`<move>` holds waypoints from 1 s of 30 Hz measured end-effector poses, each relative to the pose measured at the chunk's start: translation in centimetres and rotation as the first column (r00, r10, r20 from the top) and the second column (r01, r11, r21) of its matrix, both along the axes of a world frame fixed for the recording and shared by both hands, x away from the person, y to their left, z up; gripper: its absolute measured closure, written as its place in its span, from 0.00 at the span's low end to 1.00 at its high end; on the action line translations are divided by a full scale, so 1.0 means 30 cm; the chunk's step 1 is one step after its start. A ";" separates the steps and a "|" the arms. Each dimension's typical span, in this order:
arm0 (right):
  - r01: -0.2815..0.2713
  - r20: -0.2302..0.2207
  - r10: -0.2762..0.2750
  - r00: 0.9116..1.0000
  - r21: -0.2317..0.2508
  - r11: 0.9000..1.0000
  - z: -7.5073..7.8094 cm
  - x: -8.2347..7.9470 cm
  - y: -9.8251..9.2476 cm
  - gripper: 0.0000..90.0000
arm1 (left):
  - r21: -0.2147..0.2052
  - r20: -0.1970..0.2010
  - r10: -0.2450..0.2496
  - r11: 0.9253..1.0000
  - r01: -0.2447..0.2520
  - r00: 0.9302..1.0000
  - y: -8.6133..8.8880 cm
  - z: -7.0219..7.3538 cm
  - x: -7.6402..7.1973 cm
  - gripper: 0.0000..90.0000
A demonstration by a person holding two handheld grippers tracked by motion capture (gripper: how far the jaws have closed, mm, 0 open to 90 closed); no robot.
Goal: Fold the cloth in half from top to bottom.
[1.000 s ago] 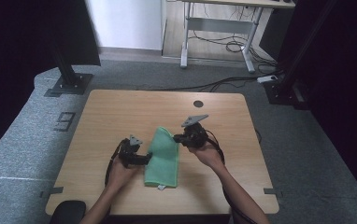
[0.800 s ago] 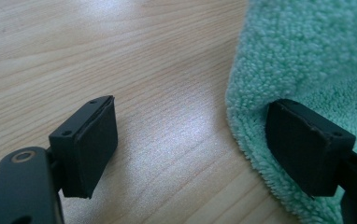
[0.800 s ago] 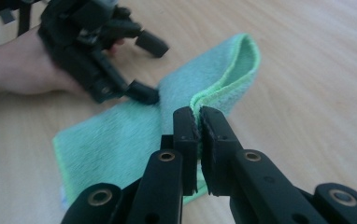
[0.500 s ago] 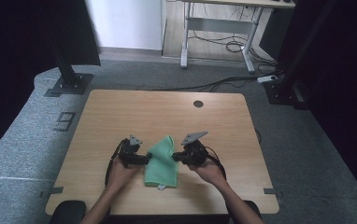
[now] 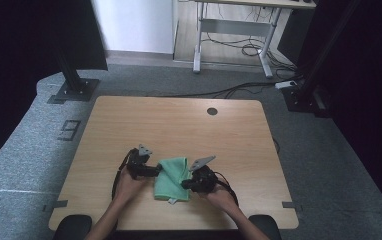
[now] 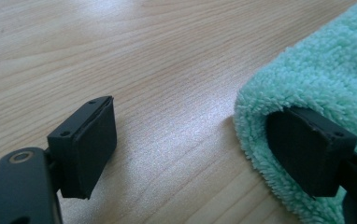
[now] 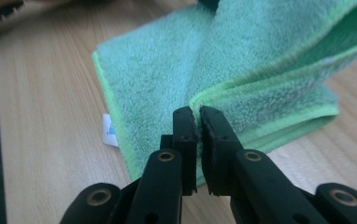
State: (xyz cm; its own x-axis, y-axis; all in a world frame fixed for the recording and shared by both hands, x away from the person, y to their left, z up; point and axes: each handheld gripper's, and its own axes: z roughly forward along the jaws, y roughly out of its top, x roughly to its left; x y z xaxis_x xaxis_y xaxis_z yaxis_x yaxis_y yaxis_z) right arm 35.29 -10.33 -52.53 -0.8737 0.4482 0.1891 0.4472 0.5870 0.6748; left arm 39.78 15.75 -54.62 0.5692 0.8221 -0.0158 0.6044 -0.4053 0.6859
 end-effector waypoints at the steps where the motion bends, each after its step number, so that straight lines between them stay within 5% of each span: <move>1: -0.002 0.001 0.002 1.000 -0.004 1.000 -0.005 -0.003 0.004 0.93 | 0.008 -0.003 0.002 1.000 -0.002 1.000 0.001 0.005 -0.001 0.17; 8: 0.010 0.033 -0.009 0.999 -0.024 1.000 -0.023 -0.011 0.013 0.93 | 0.037 -0.018 -0.023 0.999 0.024 1.000 -0.014 0.057 -0.048 0.17; 14: 0.032 0.050 -0.031 0.998 -0.029 0.999 -0.029 0.006 0.011 0.94 | 0.102 -0.033 -0.016 0.995 0.019 0.999 -0.020 0.037 -0.102 0.17; 23: 0.085 0.083 -0.081 0.993 -0.042 0.996 -0.030 0.094 0.013 0.94 | 0.049 -0.031 0.026 0.998 -0.024 0.999 -0.007 0.015 -0.045 0.16; 30: 0.087 0.106 -0.083 0.991 -0.030 0.996 0.008 0.089 0.003 0.93 | 0.026 -0.036 0.052 0.998 -0.051 0.998 -0.002 0.010 -0.041 0.16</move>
State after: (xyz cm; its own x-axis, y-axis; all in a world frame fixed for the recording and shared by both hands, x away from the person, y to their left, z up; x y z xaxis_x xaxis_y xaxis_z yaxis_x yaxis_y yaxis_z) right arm 37.96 -10.25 -52.29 -0.8462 0.5266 0.0819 0.4247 0.5735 0.7005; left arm 38.54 15.70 -54.33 0.5253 0.8508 -0.0146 0.6492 -0.3896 0.6533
